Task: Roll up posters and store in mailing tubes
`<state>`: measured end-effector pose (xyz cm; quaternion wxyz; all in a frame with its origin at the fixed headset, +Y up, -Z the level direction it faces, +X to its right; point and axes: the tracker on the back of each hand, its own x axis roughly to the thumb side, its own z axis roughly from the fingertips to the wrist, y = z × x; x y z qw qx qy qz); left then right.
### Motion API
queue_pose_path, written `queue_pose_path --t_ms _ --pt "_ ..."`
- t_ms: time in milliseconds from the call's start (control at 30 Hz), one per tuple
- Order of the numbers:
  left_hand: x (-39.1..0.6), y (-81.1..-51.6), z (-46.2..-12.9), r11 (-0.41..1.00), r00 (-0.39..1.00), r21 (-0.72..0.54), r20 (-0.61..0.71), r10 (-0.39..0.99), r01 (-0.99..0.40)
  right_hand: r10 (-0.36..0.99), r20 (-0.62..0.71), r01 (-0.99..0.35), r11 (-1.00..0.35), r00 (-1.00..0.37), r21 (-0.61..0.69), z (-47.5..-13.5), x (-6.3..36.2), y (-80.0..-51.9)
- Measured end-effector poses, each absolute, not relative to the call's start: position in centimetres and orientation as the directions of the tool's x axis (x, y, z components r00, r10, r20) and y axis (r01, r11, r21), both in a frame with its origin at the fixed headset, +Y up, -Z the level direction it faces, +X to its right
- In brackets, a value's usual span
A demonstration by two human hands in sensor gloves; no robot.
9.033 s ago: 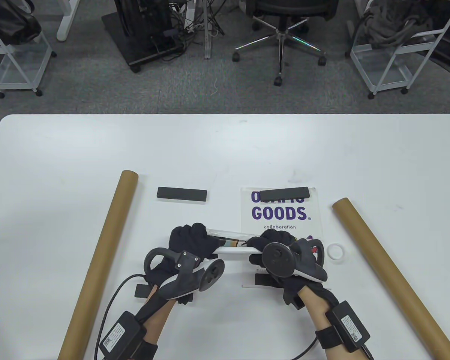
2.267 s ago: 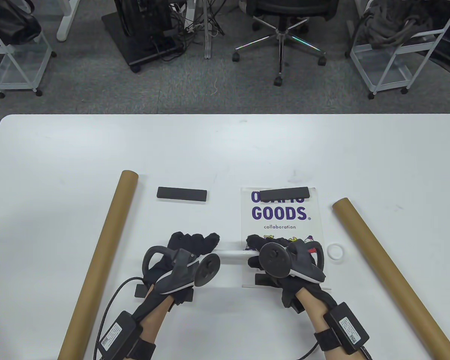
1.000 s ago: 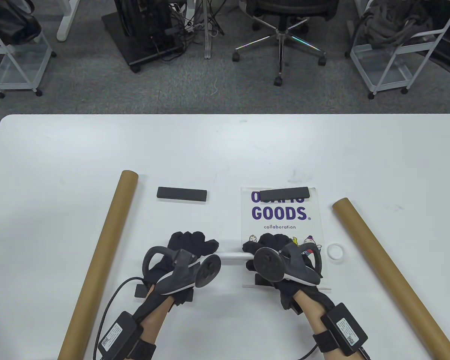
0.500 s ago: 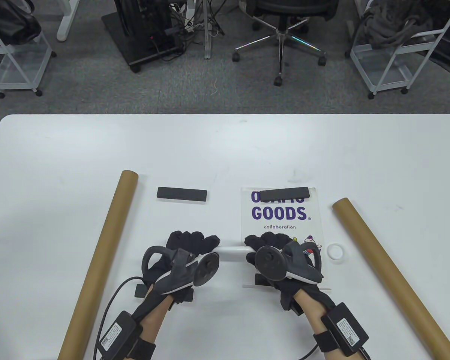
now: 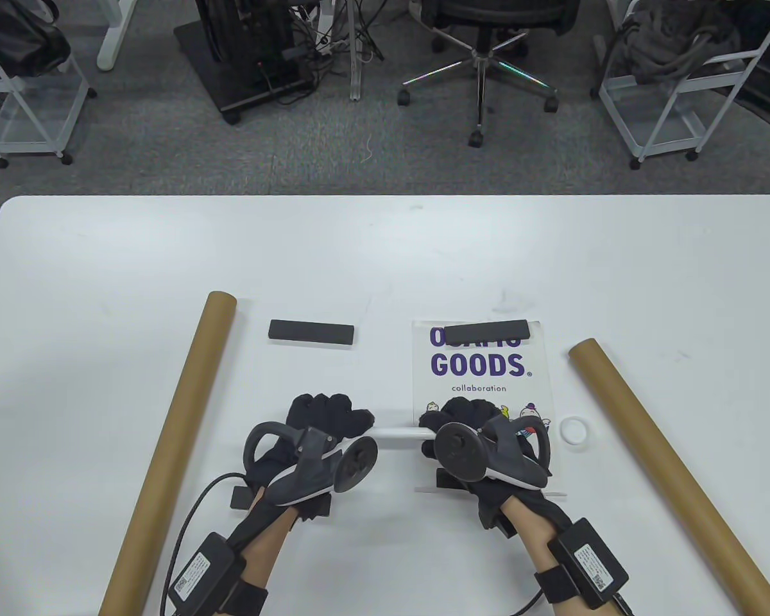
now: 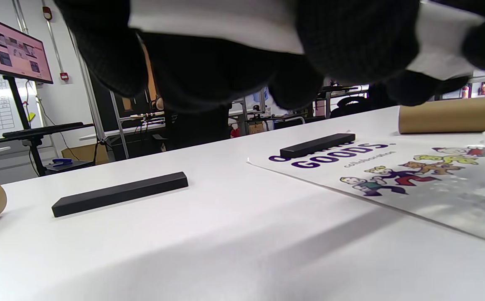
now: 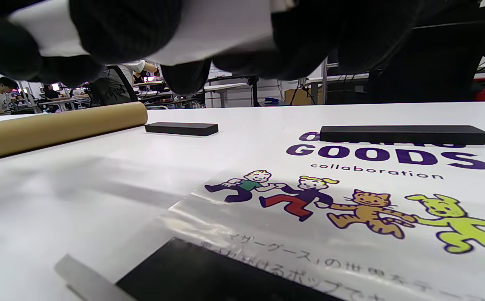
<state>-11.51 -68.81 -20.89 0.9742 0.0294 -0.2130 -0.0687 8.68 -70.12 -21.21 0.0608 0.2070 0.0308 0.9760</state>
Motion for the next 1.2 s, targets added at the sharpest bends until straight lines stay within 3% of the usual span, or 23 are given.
queue_pose_path --t_ms 233,733,900,1033,1200 --pt "-11.33 -68.67 -20.74 0.986 0.896 0.100 0.413 -0.162 0.132 0.120 0.413 -0.093 -0.992 -0.903 0.085 -21.14 8.47 -70.00" --pt "-11.51 -69.11 -21.18 0.998 0.906 -0.009 0.420 -0.056 0.066 0.165 0.413 -0.121 -0.984 -0.896 0.130 -21.33 8.62 -70.13" --pt "-11.53 -68.83 -21.09 0.989 0.907 0.079 0.393 -0.150 0.129 0.193 0.429 -0.142 -0.979 -0.882 0.149 -21.13 8.51 -69.81" --pt "-11.63 -68.81 -21.03 0.993 0.908 0.063 0.403 -0.117 0.101 0.105 0.423 -0.073 -0.993 -0.900 0.092 -21.04 8.25 -69.91" --pt "-11.45 -68.88 -20.98 0.992 0.906 0.071 0.405 -0.122 0.102 0.127 0.413 -0.092 -0.990 -0.902 0.102 -21.19 8.52 -70.09"
